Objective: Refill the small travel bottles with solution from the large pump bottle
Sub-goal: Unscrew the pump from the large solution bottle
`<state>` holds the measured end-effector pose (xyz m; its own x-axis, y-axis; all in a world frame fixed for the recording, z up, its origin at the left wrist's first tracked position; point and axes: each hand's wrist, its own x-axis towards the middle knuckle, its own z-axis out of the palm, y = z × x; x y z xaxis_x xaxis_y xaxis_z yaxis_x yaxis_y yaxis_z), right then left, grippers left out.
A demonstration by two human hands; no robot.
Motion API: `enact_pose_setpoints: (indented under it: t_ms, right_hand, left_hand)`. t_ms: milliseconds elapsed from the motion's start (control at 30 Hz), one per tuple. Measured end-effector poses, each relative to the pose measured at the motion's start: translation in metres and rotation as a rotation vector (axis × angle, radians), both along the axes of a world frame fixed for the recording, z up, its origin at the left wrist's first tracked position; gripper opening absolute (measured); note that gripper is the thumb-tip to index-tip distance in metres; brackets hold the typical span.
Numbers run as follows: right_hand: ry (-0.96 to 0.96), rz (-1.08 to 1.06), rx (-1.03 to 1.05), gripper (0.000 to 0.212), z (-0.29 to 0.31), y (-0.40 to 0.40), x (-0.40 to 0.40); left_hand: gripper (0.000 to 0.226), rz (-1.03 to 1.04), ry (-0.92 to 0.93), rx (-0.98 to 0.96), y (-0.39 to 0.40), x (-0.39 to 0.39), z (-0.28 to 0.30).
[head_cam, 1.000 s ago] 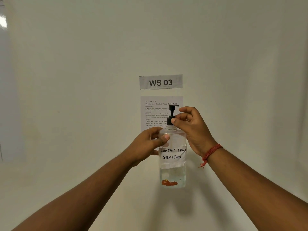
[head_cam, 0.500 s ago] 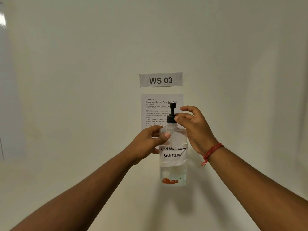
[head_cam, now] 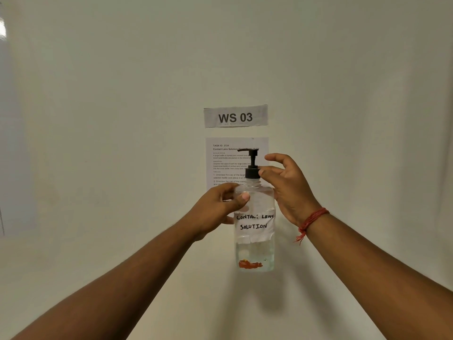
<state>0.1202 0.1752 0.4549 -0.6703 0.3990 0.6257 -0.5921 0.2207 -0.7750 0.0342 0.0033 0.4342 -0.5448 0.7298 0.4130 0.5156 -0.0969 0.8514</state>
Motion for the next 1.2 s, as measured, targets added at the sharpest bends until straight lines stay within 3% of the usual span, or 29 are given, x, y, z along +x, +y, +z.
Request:
enact_pose_setpoints:
  t_ms: [167,533,800,1067,1200]
  right_hand:
    - [0.026,0.027,0.000,0.047,0.0008,-0.0027,0.0009]
    - [0.017,-0.021,0.015,0.033,-0.0019,-0.0005,-0.0018]
    - [0.028,0.001,0.012,0.046,-0.0033,-0.0029,-0.0021]
    - [0.019,-0.009,0.013,0.032,-0.0050,-0.0003,-0.0032]
    - [0.019,0.019,-0.022,0.036,-0.0067,0.0003,-0.0030]
  left_hand:
    - [0.039,-0.004,-0.009,0.008,0.0016,-0.0013,-0.0006]
    - [0.040,-0.004,-0.008,0.004,0.0017,-0.0017,-0.0021]
    - [0.043,0.002,-0.009,0.001,0.0024,-0.0021,-0.0037]
    - [0.041,-0.002,-0.015,0.001,0.0025,-0.0018,-0.0039]
    - [0.040,-0.007,-0.017,-0.002,0.0028,-0.0017,-0.0050]
